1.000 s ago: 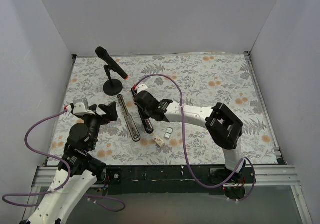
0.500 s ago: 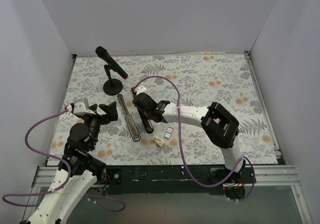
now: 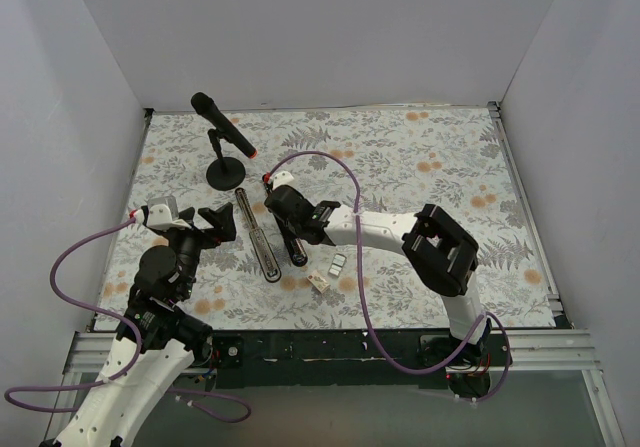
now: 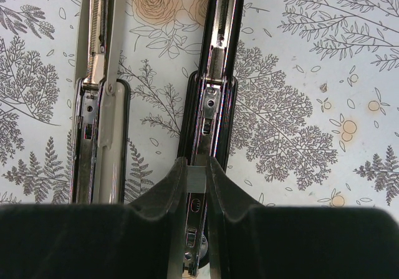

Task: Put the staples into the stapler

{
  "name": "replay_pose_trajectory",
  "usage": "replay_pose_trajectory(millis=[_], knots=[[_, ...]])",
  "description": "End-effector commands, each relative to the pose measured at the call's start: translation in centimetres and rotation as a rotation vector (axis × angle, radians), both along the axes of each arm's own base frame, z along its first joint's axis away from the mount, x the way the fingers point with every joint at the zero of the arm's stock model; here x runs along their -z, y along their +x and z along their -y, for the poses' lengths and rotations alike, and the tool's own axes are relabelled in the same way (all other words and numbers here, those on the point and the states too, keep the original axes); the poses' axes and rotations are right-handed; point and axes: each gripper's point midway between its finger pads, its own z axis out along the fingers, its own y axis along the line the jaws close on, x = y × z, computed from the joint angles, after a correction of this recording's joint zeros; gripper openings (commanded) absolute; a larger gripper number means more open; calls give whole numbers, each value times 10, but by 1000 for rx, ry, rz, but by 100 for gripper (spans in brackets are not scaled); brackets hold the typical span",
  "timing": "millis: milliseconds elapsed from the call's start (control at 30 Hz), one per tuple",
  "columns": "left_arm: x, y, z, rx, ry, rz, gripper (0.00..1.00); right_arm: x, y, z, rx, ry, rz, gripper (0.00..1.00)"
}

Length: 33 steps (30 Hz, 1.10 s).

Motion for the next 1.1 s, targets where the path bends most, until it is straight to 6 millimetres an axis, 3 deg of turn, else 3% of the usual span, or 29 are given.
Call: replay_pose_trajectory(millis=[0,200,1067], knots=[[3,2,-1,-5,11,-3,98,-40,9,-7,36,95,73,17],[2,2,-1,-3,8,-1,98,-44,11,-8,36,102,81,17],[3,3,0,-2,11,-6,98,-16,10,-9,31,44,43,17]])
